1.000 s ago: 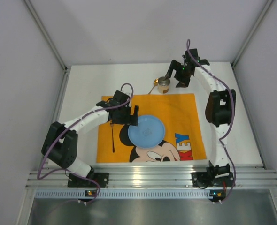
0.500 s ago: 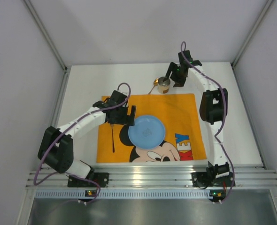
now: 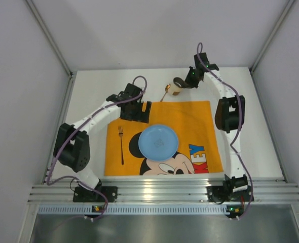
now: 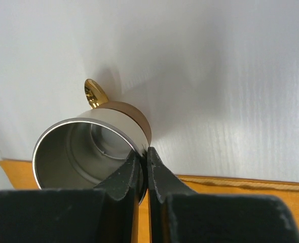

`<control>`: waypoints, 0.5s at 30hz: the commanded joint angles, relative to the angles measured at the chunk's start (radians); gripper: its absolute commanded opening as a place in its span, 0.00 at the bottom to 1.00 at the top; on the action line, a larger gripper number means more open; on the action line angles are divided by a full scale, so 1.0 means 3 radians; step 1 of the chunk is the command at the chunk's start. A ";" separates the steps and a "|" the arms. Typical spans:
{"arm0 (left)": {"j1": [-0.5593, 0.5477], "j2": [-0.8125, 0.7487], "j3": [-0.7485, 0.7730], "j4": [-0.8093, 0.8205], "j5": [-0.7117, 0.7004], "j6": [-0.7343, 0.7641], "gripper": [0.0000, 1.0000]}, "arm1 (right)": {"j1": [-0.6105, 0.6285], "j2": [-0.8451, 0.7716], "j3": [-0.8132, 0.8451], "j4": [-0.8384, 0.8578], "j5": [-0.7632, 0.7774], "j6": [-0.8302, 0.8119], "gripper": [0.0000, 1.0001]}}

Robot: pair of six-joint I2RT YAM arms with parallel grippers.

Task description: Set the dinner table for one person

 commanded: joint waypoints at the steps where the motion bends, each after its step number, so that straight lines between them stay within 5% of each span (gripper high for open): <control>1: 0.0084 0.0180 0.0501 0.0021 -0.0049 0.0116 0.98 | -0.0164 -0.0587 -0.0112 0.0061 -0.0020 -0.0055 0.00; 10: 0.0125 0.1315 0.1866 0.0359 -0.0294 0.0218 0.98 | -0.0277 -0.1942 -0.1634 -0.0087 0.0502 -0.0607 0.00; 15: 0.0237 0.2041 0.2639 0.0409 -0.0156 -0.0032 0.98 | -0.0267 -0.2225 -0.2230 -0.0041 0.0614 -0.0638 0.00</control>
